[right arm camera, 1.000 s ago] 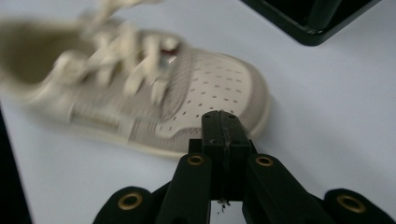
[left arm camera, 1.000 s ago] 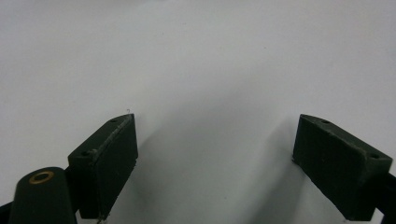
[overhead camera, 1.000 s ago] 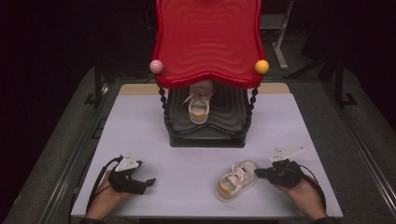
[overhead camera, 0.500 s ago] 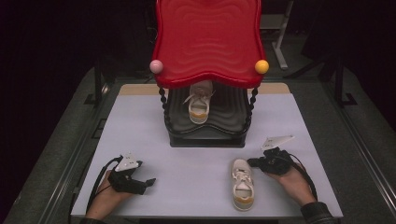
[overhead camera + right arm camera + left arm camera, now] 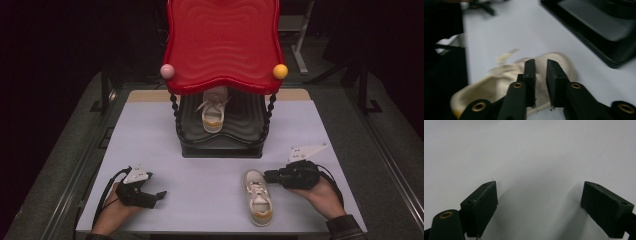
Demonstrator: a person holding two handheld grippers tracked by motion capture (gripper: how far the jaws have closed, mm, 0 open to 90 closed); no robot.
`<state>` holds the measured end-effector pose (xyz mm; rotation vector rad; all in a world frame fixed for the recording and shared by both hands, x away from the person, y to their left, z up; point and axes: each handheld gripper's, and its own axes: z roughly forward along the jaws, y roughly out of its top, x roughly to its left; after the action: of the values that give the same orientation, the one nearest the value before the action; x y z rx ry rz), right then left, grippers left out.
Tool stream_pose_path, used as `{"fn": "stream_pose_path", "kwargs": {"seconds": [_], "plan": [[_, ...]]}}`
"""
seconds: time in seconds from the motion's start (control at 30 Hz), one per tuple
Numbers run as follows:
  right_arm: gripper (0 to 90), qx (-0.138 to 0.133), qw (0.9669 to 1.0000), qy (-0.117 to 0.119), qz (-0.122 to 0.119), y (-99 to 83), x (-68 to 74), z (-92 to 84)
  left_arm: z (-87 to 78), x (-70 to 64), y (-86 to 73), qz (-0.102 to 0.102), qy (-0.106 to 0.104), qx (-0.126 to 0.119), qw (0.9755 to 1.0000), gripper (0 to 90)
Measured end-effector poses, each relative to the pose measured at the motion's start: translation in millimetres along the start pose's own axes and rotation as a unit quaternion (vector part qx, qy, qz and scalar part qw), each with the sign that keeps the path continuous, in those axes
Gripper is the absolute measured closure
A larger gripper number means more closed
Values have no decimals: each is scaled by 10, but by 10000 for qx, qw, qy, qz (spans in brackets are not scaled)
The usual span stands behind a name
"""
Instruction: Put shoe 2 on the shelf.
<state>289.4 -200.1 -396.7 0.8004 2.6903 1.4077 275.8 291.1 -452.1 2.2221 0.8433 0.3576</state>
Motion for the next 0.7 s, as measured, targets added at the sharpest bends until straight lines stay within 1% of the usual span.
{"fn": "stream_pose_path", "kwargs": {"seconds": [0.03, 0.1, 0.17, 0.3, 0.33, 0.4, 0.43, 0.47, 0.57, 0.67, 0.7], "plan": [[722, -13, 9998, 177, -77, 5, 54, -18, 0, -1, 0, -5, 0, -2, 10000, 133], [689, -4, 9983, 558, -174, 7, 146, -36, 0, -1, -1, -7, 0, -5, 10000, 133], [676, 56, 9964, 802, -276, 4, 231, -36, 0, -1, -2, -6, 1, -9, 10000, 133], [673, 145, 9924, 1129, -473, -16, 351, -13, 1, 0, -2, 1, 3, -12, 10000, 133], [662, 201, 9913, 1193, -525, -29, 382, -2, 1, -1, -2, -5, 2, -10, 10000, 133], [641, 279, 9904, 1218, -591, -58, 413, 24, 1, -1, -2, -5, 1, -8, 10000, 133], [638, 321, 9898, 1267, -564, -80, 417, 42, 1, 0, -2, -6, 0, -9, 10000, 133], [638, 355, 9884, 1364, -569, -104, 417, 62, 1, -1, -2, -6, 1, -10, 10000, 133], [639, 459, 9856, 1521, -584, -151, 444, 102, 1, -1, -2, -3, 3, -11, 10000, 133], [651, 635, 9841, 1528, -640, -186, 465, 168, 0, -1, -1, -6, 2, -7, 10000, 132], [670, 668, 9845, 1492, -634, -196, 472, 189, 1, -1, -2, -4, 2, -9, 10000, 133]]}}
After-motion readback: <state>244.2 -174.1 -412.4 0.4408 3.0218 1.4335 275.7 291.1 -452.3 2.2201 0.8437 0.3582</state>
